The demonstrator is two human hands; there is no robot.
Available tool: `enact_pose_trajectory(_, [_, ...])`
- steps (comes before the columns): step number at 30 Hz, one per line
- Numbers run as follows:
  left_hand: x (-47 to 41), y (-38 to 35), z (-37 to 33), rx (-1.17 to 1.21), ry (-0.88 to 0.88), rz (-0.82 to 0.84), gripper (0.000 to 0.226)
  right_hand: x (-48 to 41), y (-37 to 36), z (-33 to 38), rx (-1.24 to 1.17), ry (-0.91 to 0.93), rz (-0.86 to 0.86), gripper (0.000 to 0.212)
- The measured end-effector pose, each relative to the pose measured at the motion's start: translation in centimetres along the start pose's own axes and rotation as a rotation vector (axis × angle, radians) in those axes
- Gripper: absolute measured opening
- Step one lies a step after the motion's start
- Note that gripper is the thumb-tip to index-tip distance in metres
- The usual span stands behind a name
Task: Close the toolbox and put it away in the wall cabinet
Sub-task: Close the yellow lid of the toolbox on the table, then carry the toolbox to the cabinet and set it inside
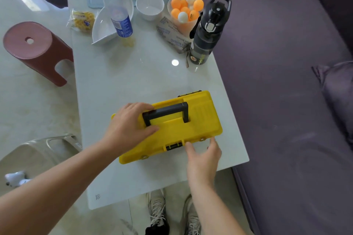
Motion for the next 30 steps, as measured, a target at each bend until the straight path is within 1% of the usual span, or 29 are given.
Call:
enact_pose_trajectory(1, [-0.3, 0.1, -1.2, 0.017, -0.029, 0.025, 0.048, -0.1, 1.0, 0.6, 0.162, 0.173, -0.118, 0.081])
enact_pose_trajectory(2, [-0.7, -0.2, -2.5, 0.004, -0.050, 0.094, 0.044, -0.2, 1.4, 1.3, 0.313, 0.343, -0.202, 0.083])
enact_pose_trajectory(3, [-1.3, -0.6, -3.7, -0.041, -0.067, 0.188, 0.042, -0.4, 1.5, 1.8, 0.430, 0.476, -0.238, 0.085])
enact_pose_trajectory(4, [-1.8, -1.3, -4.8, -0.105, -0.077, 0.276, 0.039, -0.9, 1.4, 2.3, 0.514, 0.551, -0.220, 0.087])
enact_pose_trajectory(5, [-2.3, -2.0, -5.8, -0.170, -0.076, 0.337, 0.033, -1.5, 1.1, 2.6, 0.573, 0.581, -0.174, 0.089])
enact_pose_trajectory(7, [-3.0, -3.0, -7.1, -0.247, -0.017, 0.394, 0.023, -2.5, 0.6, 2.8, 0.667, 0.592, -0.094, 0.093])
enact_pose_trajectory(9, [-3.4, -3.7, -7.5, -0.276, 0.079, 0.458, 0.019, -2.8, 0.4, 2.6, 0.709, 0.608, -0.084, 0.094])
enact_pose_trajectory(11, [-3.5, -3.9, -7.8, -0.259, 0.163, 0.534, 0.018, -2.5, 0.5, 2.4, 0.697, 0.621, -0.085, 0.095])
enact_pose_trajectory(13, [-3.4, -3.8, -8.4, -0.227, 0.219, 0.576, 0.019, -2.1, 0.8, 2.2, 0.678, 0.632, -0.081, 0.098])
enact_pose_trajectory(18, [-3.0, -2.6, -13.0, -0.155, 0.276, 0.615, 0.021, -0.7, 4.2, 3.6, 0.593, 0.649, -0.113, 0.099])
enact_pose_trajectory(22, [-1.9, -0.1, -20.6, -0.123, 0.233, 0.591, 0.024, 1.4, 10.6, 6.7, 0.564, 0.674, -0.177, 0.099])
enact_pose_trajectory(25, [-0.7, 2.5, -28.0, -0.125, 0.183, 0.574, 0.025, 3.2, 16.9, 9.4, 0.564, 0.705, -0.231, 0.099])
enact_pose_trajectory(27, [0.0, 4.4, -33.4, -0.082, 0.174, 0.544, 0.022, 4.5, 21.8, 11.4, 0.562, 0.721, -0.290, 0.100])
enact_pose_trajectory(30, [1.5, 6.7, -42.3, -0.040, 0.171, 0.482, 0.032, 6.8, 29.5, 14.1, 0.533, 0.739, -0.390, 0.102])
Point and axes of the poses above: each hand's wrist, its own x-axis away from the middle knuckle, its own y-axis out of the back of the hand, z = x × y, the point moved 3 cm from there along -x, towards the middle knuckle, and after that the axes turned 11 degrees about x, right-handed, at the moved point
